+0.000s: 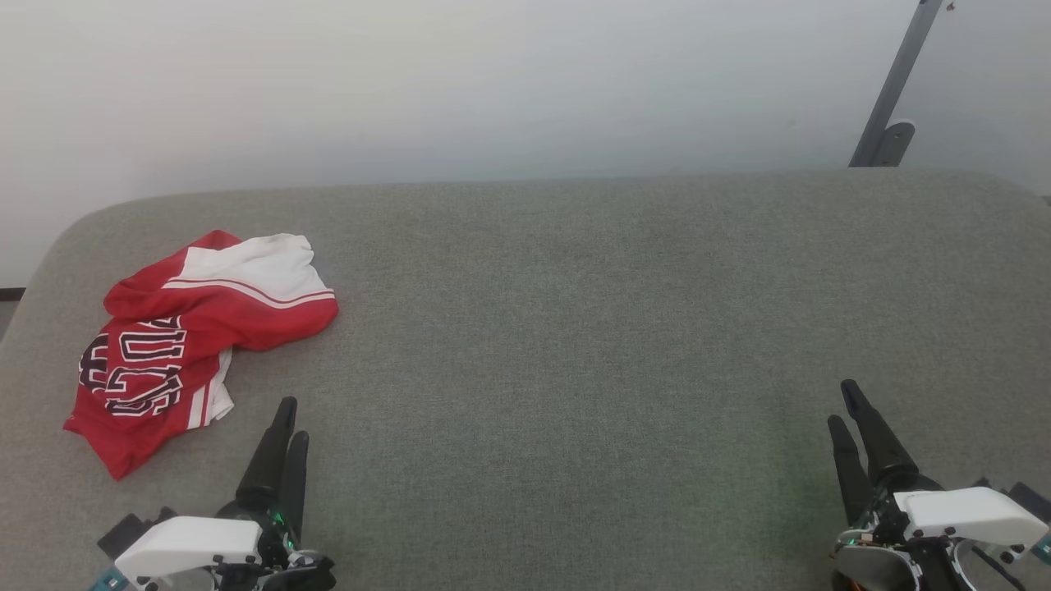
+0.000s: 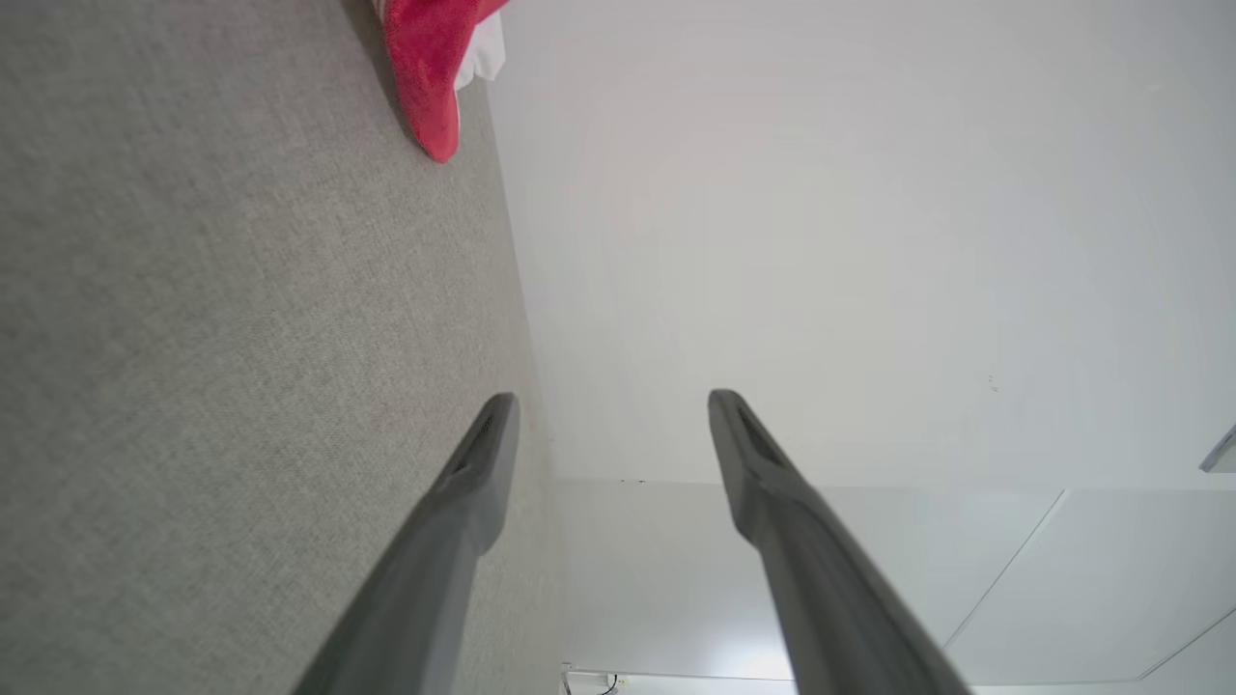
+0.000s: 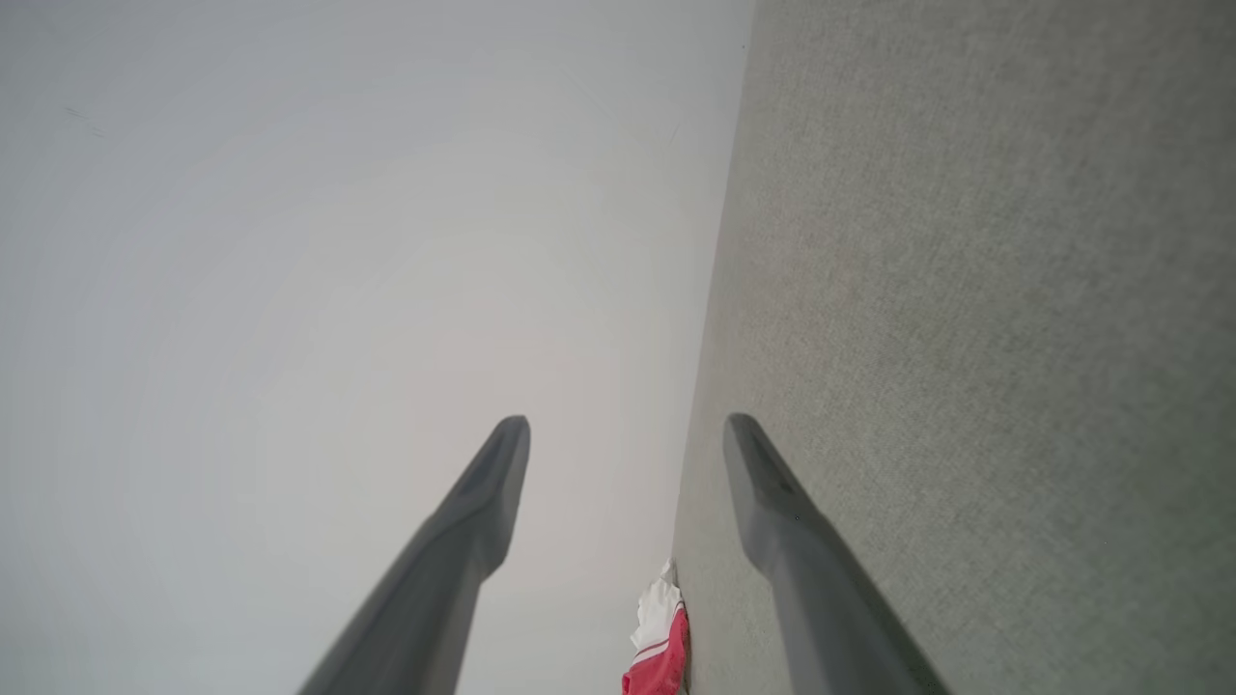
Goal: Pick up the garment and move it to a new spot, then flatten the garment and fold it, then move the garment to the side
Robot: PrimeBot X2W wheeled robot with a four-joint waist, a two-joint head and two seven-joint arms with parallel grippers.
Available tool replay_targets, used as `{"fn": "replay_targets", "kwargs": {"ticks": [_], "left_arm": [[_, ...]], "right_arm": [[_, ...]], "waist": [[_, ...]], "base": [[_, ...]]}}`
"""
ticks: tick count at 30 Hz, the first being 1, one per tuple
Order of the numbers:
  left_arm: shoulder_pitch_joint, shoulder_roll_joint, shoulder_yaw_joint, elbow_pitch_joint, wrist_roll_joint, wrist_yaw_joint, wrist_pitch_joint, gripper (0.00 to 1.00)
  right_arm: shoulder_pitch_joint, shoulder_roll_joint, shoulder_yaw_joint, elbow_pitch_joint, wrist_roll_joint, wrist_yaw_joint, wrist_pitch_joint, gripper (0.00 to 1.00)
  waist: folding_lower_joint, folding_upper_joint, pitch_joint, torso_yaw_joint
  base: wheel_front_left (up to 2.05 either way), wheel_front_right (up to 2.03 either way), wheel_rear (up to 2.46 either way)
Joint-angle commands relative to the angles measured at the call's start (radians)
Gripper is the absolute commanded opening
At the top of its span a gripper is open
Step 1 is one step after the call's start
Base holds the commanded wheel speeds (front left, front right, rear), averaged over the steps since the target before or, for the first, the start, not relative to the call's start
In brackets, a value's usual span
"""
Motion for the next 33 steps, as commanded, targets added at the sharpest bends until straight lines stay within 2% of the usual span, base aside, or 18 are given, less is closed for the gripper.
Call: {"fn": "replay_targets", "kwargs": {"ticks": [1, 17, 25, 33], "left_arm": [[-0.031, 0.008, -0.003, -0.022, 0.016, -0.002, -0.008, 1.00], [-0.049, 0.059, -0.054, -0.008, 0.193, -0.002, -0.094, 1.00], [-0.051, 0.068, -0.053, -0.003, 0.310, -0.003, -0.125, 1.00], [-0.051, 0.084, -0.058, -0.006, 0.460, -0.003, -0.154, 1.00]], "right_arm": [[-0.032, -0.010, 0.001, -0.016, -0.009, 0.000, -0.006, 1.00], [-0.071, -0.096, 0.117, -0.010, -0.159, 0.000, -0.100, 1.00], [-0.102, -0.144, 0.182, 0.034, -0.283, 0.000, -0.142, 1.00], [-0.124, -0.169, 0.196, 0.047, -0.435, 0.000, -0.172, 1.00]], "waist": [[0.0000, -0.0001, 0.000, 0.000], [0.0000, -0.0001, 0.002, 0.002], [0.0000, -0.0001, 0.001, 0.004], [0.0000, -0.0001, 0.001, 0.004]], "base": [[0.00, 0.00, 0.00], [0.00, 0.00, 0.00], [0.00, 0.00, 0.00], [0.00, 0.00, 0.00]]}}
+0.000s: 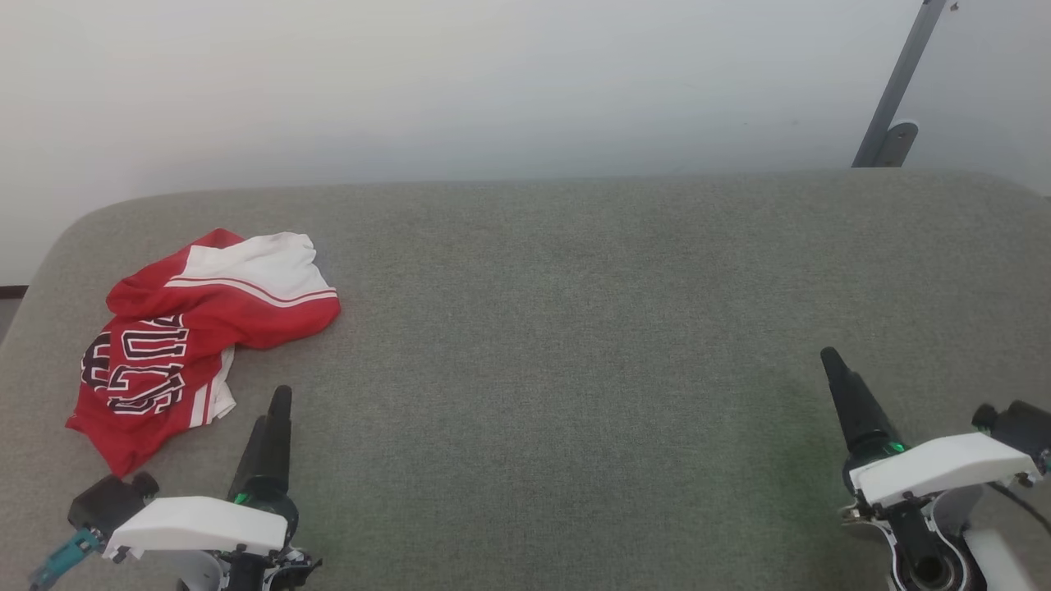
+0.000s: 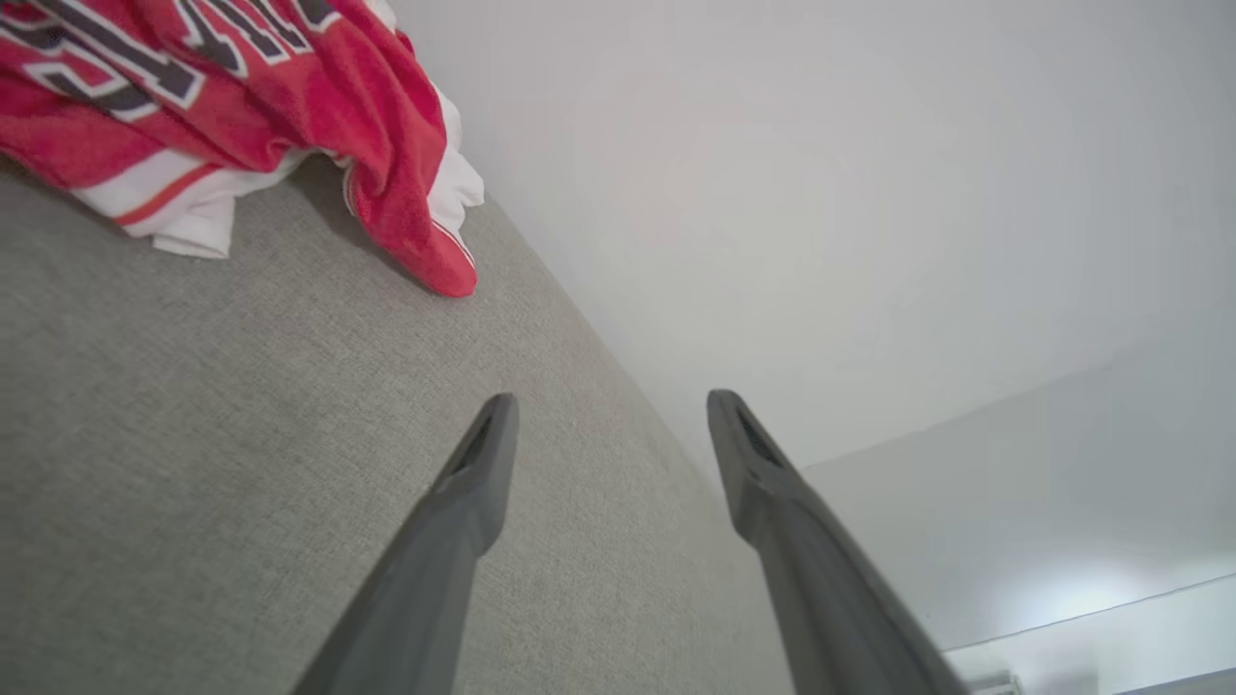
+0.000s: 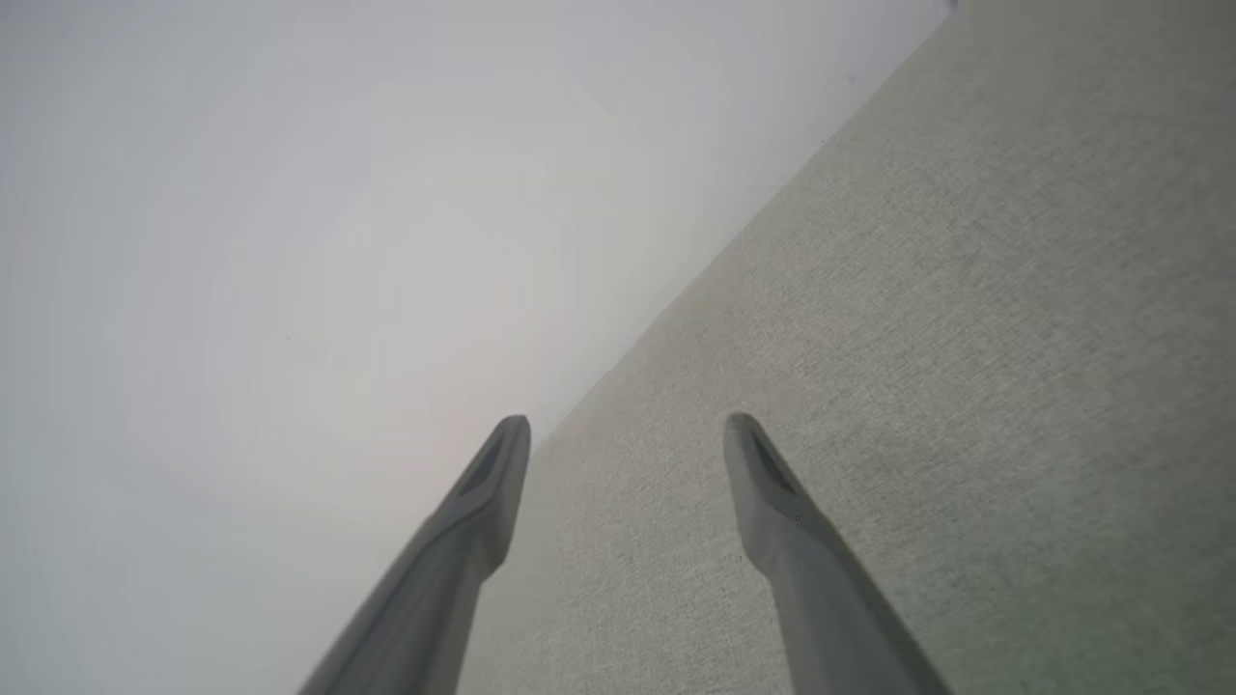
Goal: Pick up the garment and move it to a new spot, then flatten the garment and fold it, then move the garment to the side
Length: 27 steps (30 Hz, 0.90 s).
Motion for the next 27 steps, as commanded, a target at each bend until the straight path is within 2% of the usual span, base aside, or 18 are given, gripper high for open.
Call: {"fn": "replay_targets", "kwargs": {"ticks": [1, 17, 27], "left_arm": [[-0.025, 0.012, -0.001, -0.014, 0.056, -0.003, -0.013, 1.00], [-0.015, 0.020, 0.016, -0.026, 0.410, -0.003, -0.061, 1.00], [-0.005, 0.019, 0.027, -0.035, 0.565, -0.004, -0.090, 1.00]], "right_arm": [[-0.031, -0.016, 0.003, -0.009, -0.057, 0.000, -0.015, 1.00], [-0.046, -0.028, -0.020, -0.004, -0.369, 0.000, -0.063, 1.00], [-0.053, -0.030, -0.036, -0.003, -0.522, 0.000, -0.091, 1.00]], "waist": [[0.0000, -0.0001, 0.000, 0.000], [0.0000, -0.0001, 0.003, -0.001], [0.0000, -0.0001, 0.005, -0.003]], "base": [[0.00, 0.00, 0.00], [0.00, 0.00, 0.00], [0.00, 0.00, 0.00]]}}
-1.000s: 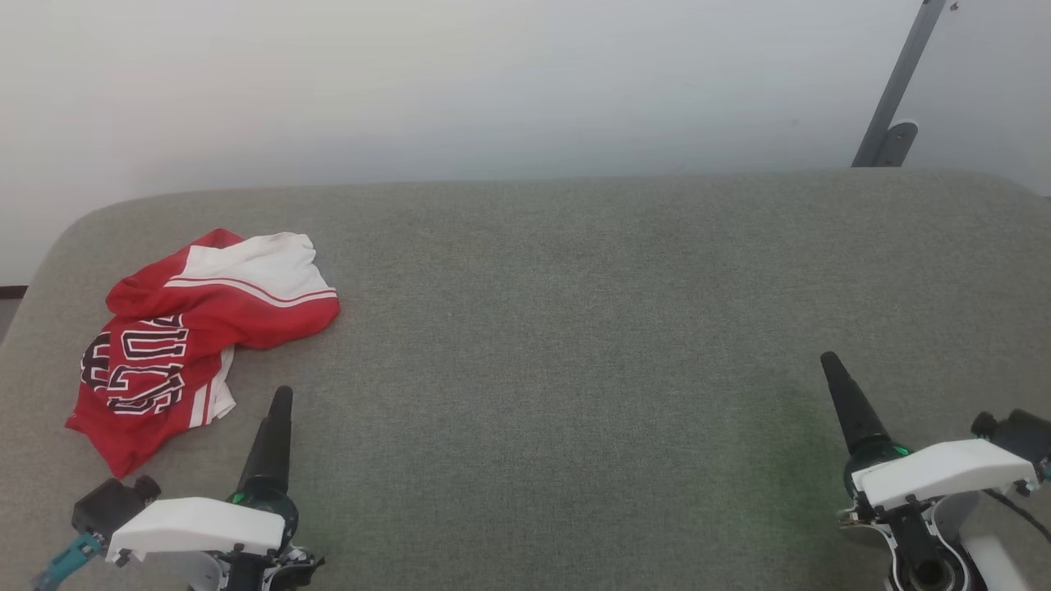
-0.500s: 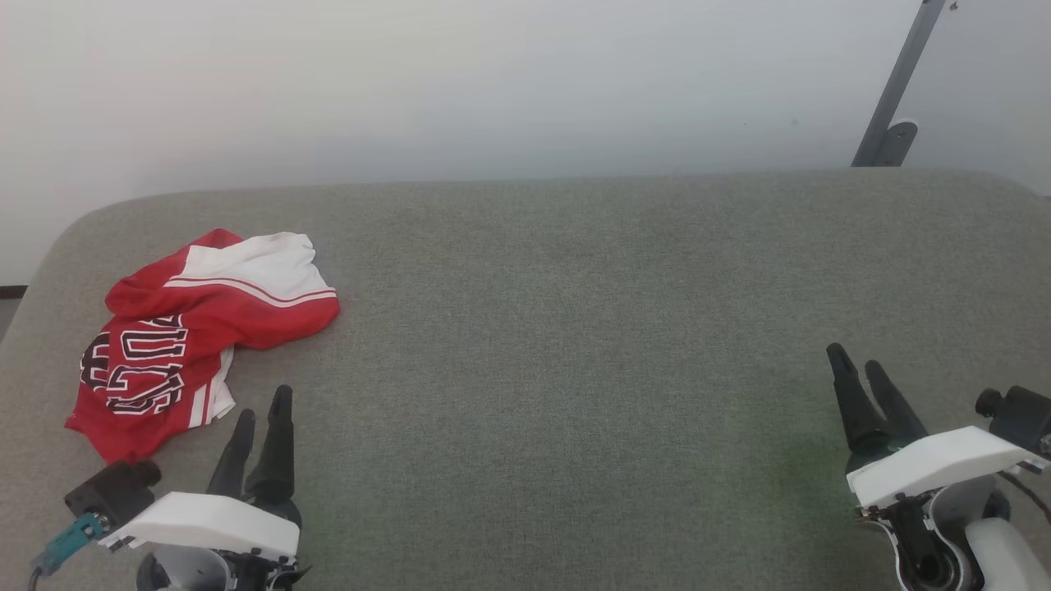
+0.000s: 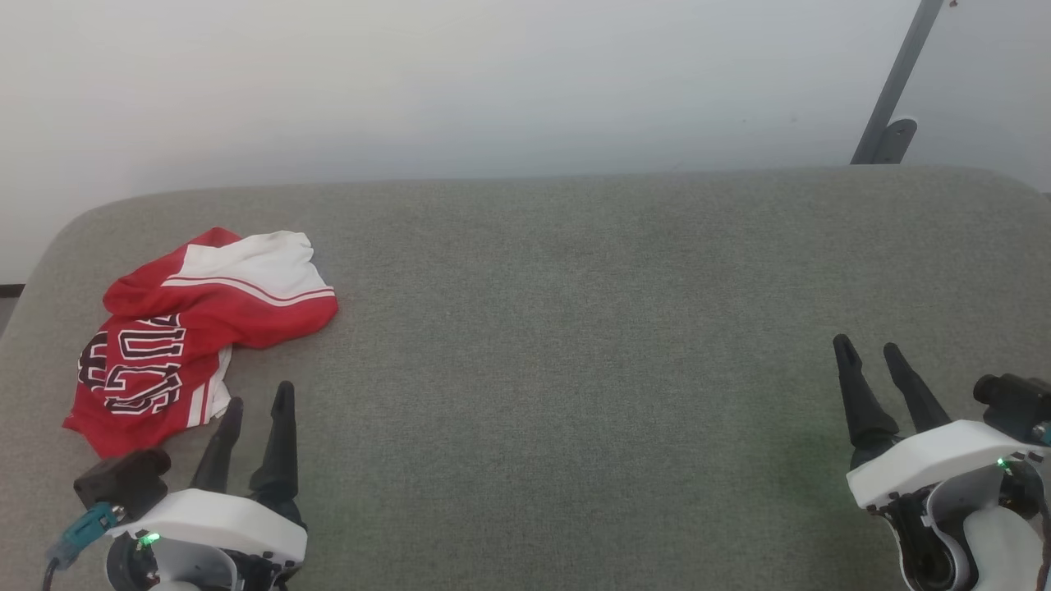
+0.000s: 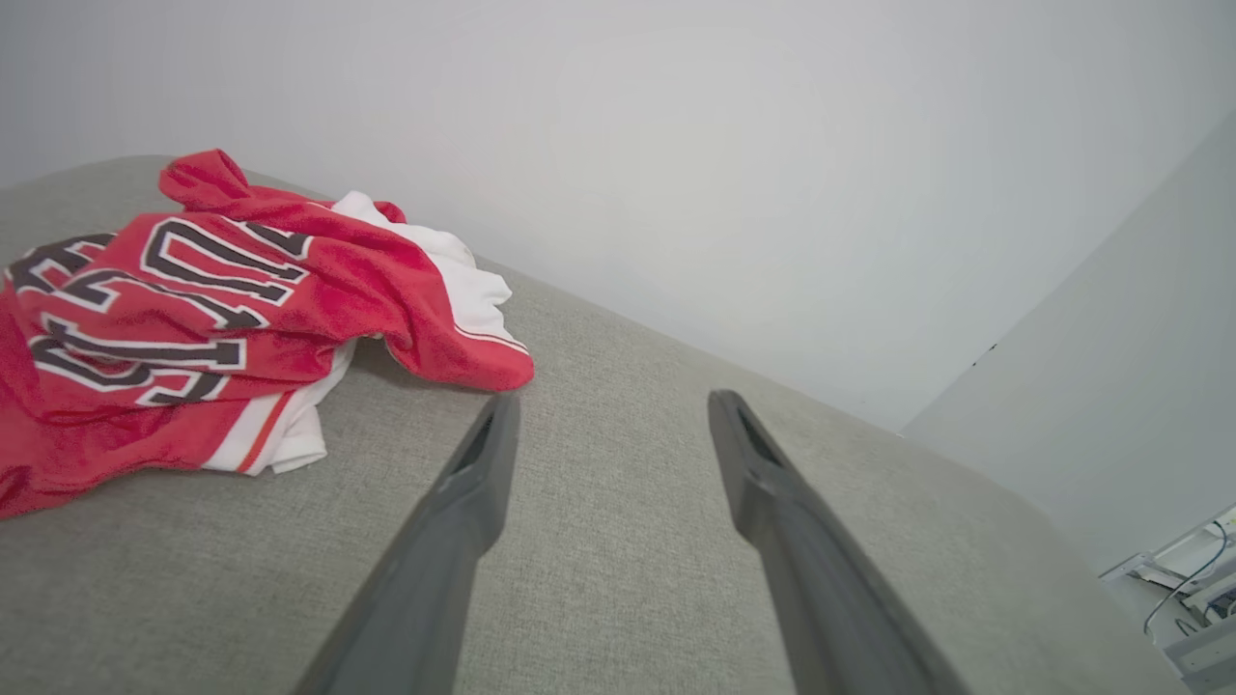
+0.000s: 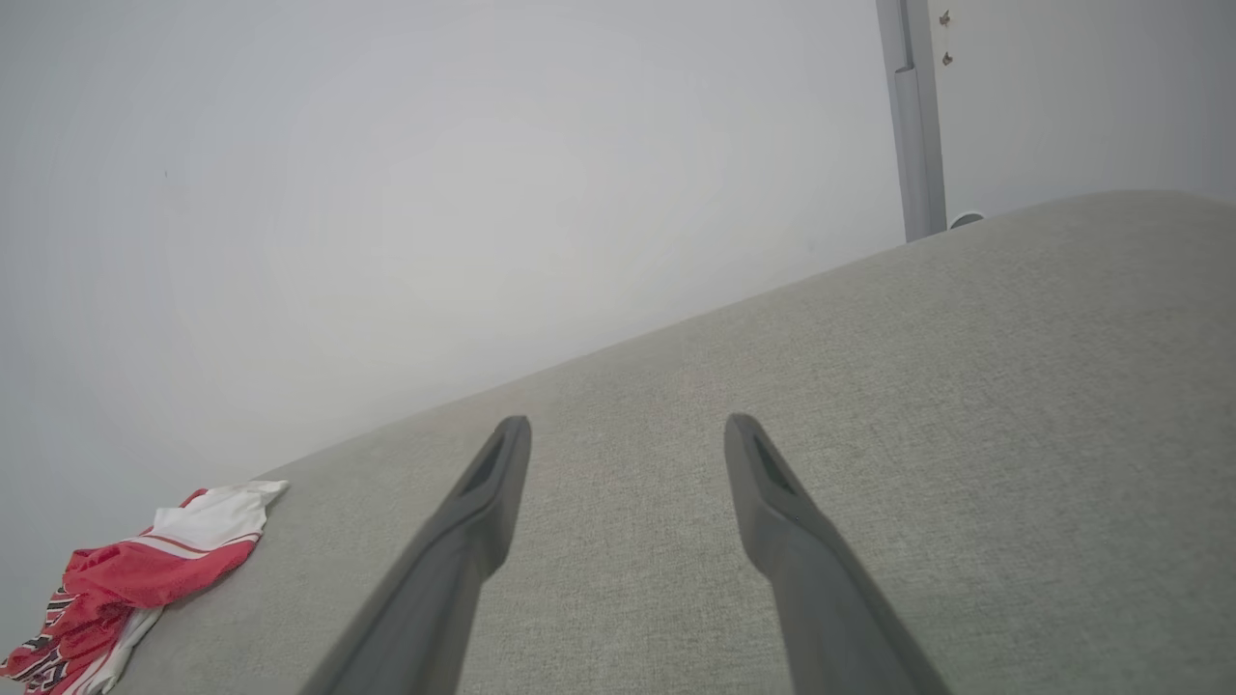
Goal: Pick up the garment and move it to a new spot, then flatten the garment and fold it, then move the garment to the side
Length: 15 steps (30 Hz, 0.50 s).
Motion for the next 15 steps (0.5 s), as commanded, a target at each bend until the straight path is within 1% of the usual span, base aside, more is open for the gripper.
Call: {"fn": "replay_targets", "kwargs": {"ticks": [1, 15], "left_arm": [[-0.004, 0.008, 0.006, -0.017, 0.039, -0.003, -0.013, 1.00], [0.019, 0.011, 0.003, -0.041, 0.233, -0.003, -0.049, 1.00]], "right_arm": [[-0.026, -0.009, -0.002, -0.008, -0.029, 0.000, -0.012, 1.00], [-0.031, -0.020, -0.010, 0.010, -0.199, 0.000, -0.049, 1.00]], "waist": [[0.0000, -0.0001, 0.000, -0.001], [0.0000, -0.0001, -0.007, -0.006]], "base": [[0.00, 0.00, 0.00], [0.00, 0.00, 0.00]]}}
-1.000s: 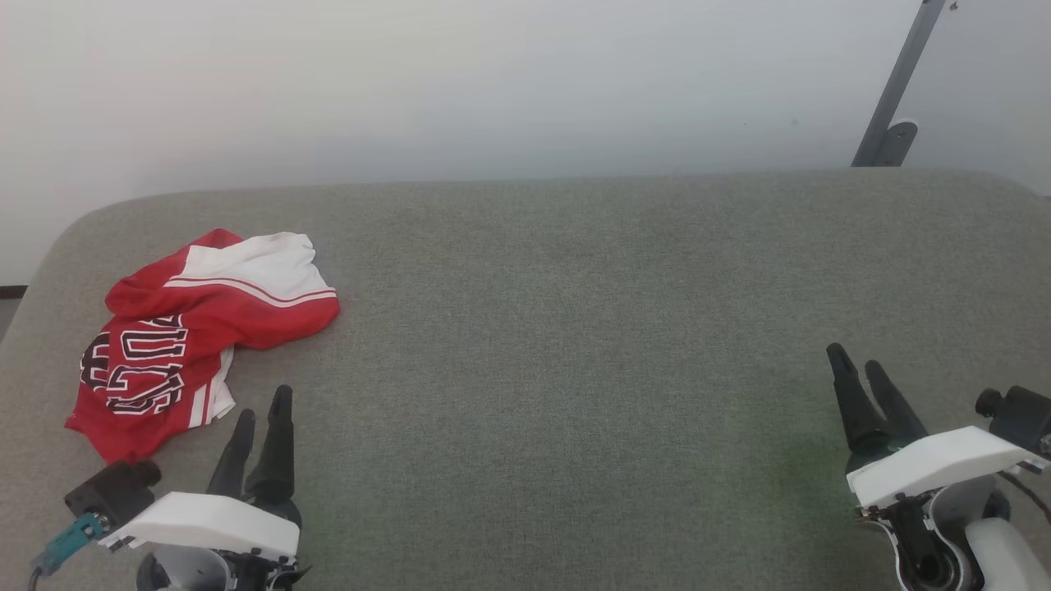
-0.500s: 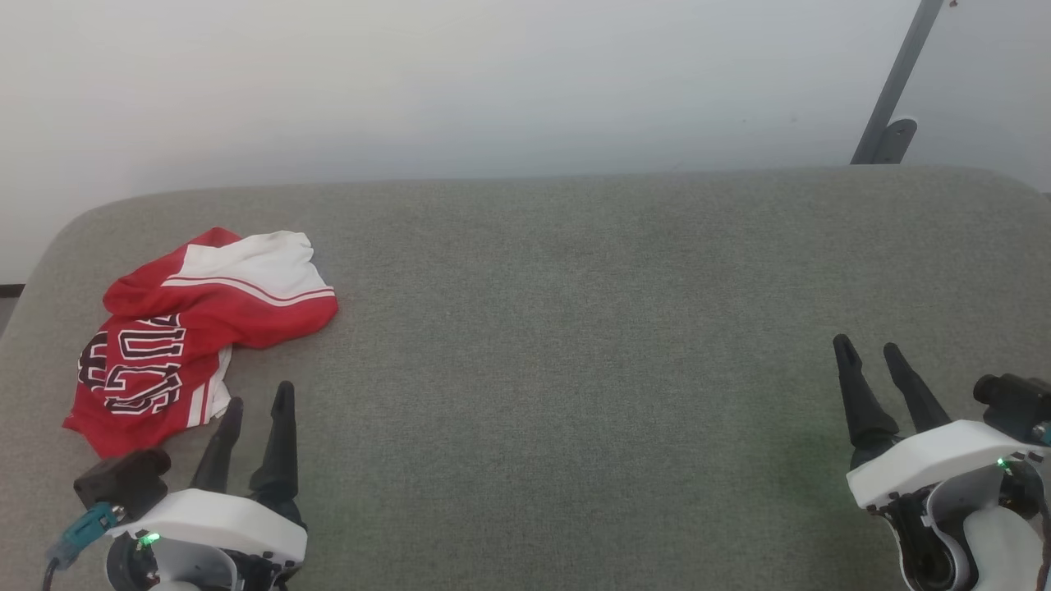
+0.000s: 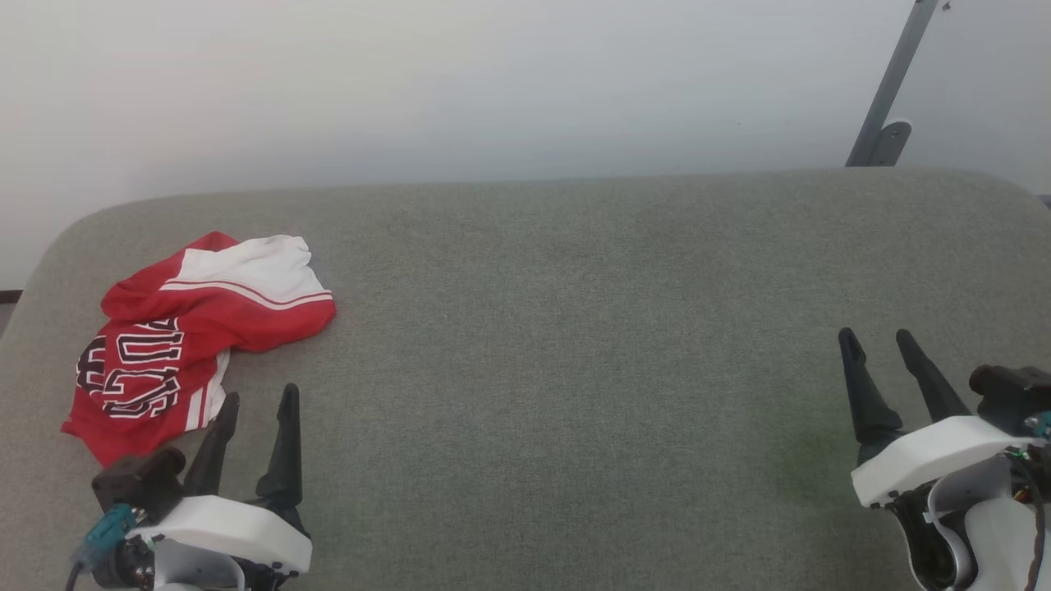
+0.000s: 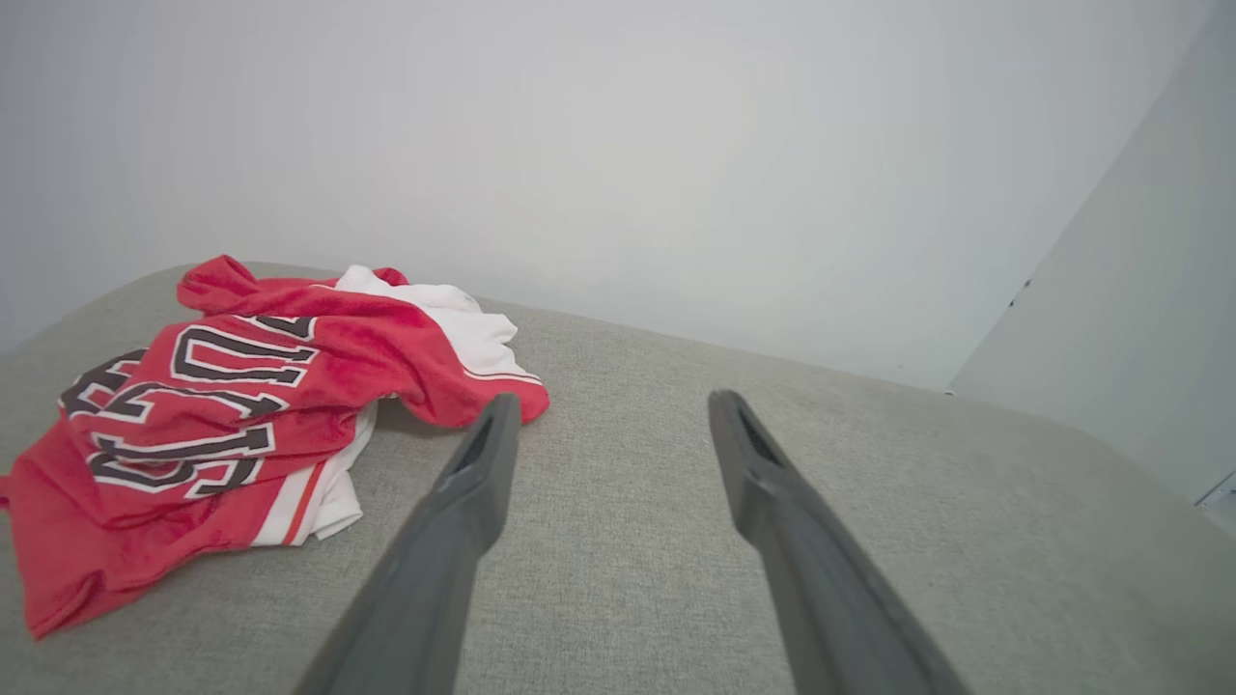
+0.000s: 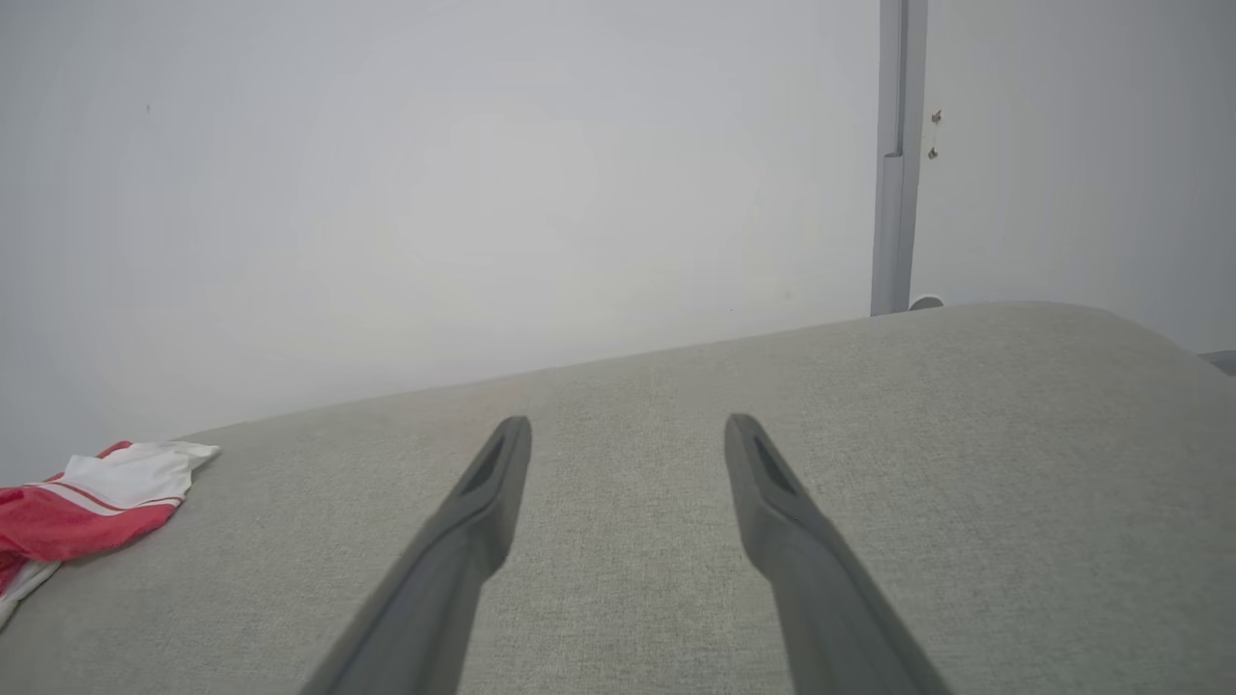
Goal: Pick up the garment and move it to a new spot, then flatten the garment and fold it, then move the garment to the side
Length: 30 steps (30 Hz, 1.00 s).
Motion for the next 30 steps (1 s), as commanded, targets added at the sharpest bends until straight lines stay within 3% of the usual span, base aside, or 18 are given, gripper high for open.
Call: {"fn": "replay_targets", "kwargs": {"ticks": [1, 18, 30], "left_arm": [[0.004, 0.004, -0.001, -0.009, 0.031, -0.003, -0.009, 1.00], [0.020, 0.010, -0.010, -0.013, 0.180, -0.003, -0.044, 1.00], [0.022, 0.010, -0.011, -0.007, 0.253, -0.004, -0.066, 1.00]], "right_arm": [[-0.014, -0.001, -0.007, 0.002, -0.029, 0.000, -0.012, 1.00], [-0.009, -0.003, -0.037, 0.007, -0.176, 0.000, -0.047, 1.00], [0.014, 0.009, -0.075, -0.017, -0.213, 0.000, -0.069, 1.00]], "waist": [[0.0000, 0.0000, -0.001, 0.000], [0.0000, 0.0000, -0.003, -0.005], [0.0000, 0.0000, -0.007, -0.005]], "base": [[0.00, 0.00, 0.00], [0.00, 0.00, 0.00], [0.00, 0.00, 0.00]]}}
